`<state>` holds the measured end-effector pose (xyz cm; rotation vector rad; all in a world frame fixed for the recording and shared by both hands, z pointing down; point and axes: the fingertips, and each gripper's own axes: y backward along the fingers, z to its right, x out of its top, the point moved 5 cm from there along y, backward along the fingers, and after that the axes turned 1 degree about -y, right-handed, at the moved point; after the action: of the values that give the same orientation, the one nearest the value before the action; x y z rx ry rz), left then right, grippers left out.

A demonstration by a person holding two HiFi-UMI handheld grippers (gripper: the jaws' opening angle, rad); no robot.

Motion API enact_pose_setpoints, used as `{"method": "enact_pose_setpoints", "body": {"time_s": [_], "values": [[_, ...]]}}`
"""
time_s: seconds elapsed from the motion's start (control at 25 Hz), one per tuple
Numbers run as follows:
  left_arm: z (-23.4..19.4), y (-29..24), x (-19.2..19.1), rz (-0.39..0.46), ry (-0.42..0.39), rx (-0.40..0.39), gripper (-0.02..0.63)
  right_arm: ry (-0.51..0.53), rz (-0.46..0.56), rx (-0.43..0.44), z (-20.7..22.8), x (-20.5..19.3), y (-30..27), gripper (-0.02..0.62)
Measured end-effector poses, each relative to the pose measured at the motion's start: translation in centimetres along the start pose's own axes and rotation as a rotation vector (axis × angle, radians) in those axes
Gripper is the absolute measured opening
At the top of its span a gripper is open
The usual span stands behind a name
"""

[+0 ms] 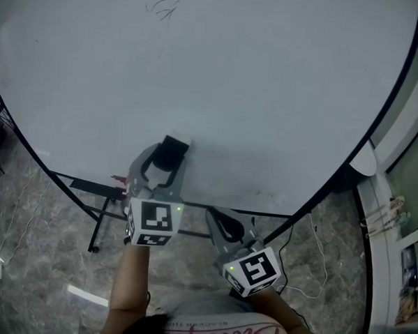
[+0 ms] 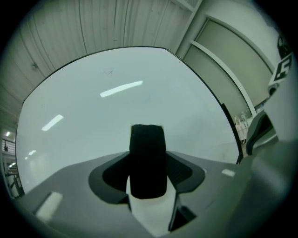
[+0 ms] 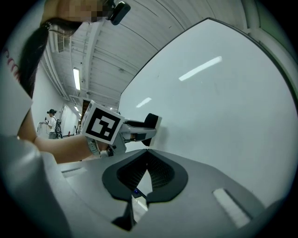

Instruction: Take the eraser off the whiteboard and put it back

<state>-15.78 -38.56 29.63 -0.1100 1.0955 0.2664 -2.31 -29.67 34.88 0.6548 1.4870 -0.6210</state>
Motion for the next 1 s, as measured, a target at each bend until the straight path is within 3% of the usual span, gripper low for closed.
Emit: {"method": "enact_pose_setpoints", "body": {"time_s": [0.32,0.68,1.0], "values": [[1.8,3.9,-1.0,0.045,0.261,-0.018,0.224,0.007,-0.010,-0.008,-0.4,-0.2,0.2,0.002],[3.4,7.6,-2.5,0.034,0.431,-0.036,0.224,0.015,-0.021,-0.003,-1.5,-0.5,0.9,0.002],[4.6,9.4,-2.8,0.040,0.458,-0.057,0.224,0.009,-0.022,-0.013,-2.5,-0.8,1.4,0.002]]}}
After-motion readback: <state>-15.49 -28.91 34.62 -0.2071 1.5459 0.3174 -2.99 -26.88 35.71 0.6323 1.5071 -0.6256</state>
